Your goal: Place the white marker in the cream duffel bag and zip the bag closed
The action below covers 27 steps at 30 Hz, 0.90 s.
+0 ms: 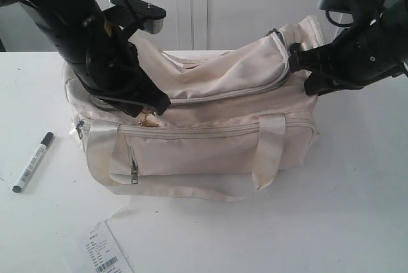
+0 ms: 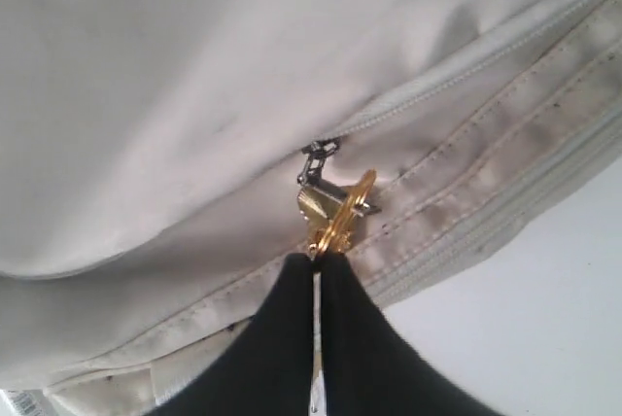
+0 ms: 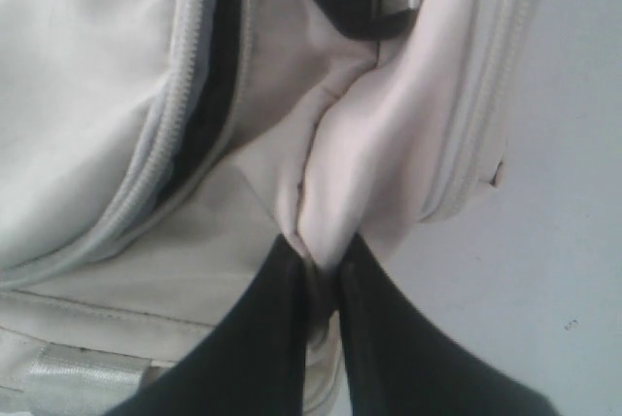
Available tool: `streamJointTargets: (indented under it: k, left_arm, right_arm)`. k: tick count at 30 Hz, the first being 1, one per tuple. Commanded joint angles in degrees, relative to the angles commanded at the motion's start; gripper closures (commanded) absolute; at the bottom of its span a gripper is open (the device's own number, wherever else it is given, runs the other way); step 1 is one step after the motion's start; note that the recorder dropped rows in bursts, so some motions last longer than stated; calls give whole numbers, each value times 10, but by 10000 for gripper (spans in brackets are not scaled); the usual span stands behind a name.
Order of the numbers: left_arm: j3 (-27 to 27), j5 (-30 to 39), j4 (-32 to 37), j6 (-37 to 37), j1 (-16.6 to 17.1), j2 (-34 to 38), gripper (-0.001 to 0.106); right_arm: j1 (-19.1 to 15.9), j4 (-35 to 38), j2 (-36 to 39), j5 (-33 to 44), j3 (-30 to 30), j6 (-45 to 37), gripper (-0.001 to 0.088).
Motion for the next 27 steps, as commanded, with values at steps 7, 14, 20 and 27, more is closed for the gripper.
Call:
streamJointTargets:
  k: [7,14,20,27]
  left_arm:
    - [0,13,12,38,0,-4,1053]
    - [0,4,12,58,0,-4,1053]
    - [0,13,8,112,0,-4,1053]
    - [0,-5,7,144,0,-4,1053]
  right_arm:
    - [0,0,-1,8,0,0,847]
    - [0,0,-18,39,-17,0,485]
    - [0,5,-54,146,-42,-98,418]
    - [0,114,-84,202,-42,-348,448]
